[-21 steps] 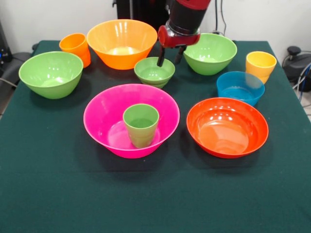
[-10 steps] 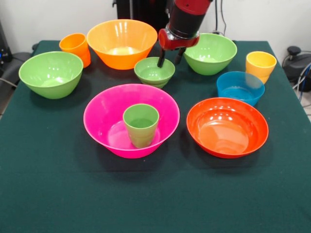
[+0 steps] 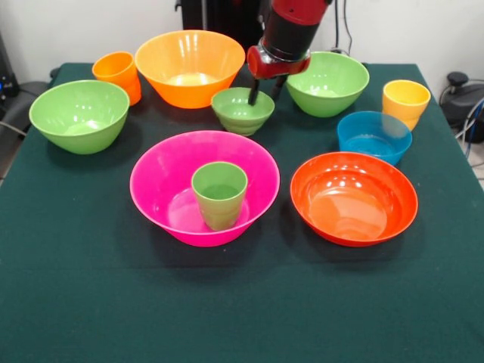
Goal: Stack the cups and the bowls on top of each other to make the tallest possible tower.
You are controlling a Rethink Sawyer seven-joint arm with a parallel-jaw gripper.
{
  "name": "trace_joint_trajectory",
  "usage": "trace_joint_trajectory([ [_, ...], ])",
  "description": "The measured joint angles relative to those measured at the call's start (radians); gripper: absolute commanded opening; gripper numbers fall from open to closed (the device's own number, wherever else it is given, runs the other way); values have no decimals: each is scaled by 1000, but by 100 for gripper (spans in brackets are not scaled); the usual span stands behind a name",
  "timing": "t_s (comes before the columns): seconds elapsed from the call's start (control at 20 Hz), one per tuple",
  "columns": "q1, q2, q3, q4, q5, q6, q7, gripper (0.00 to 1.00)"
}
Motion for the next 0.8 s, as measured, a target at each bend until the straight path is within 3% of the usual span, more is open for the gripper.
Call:
trace_joint_trajectory([
  [0.8, 8, -17, -9, -13, 0, 0, 0, 0],
])
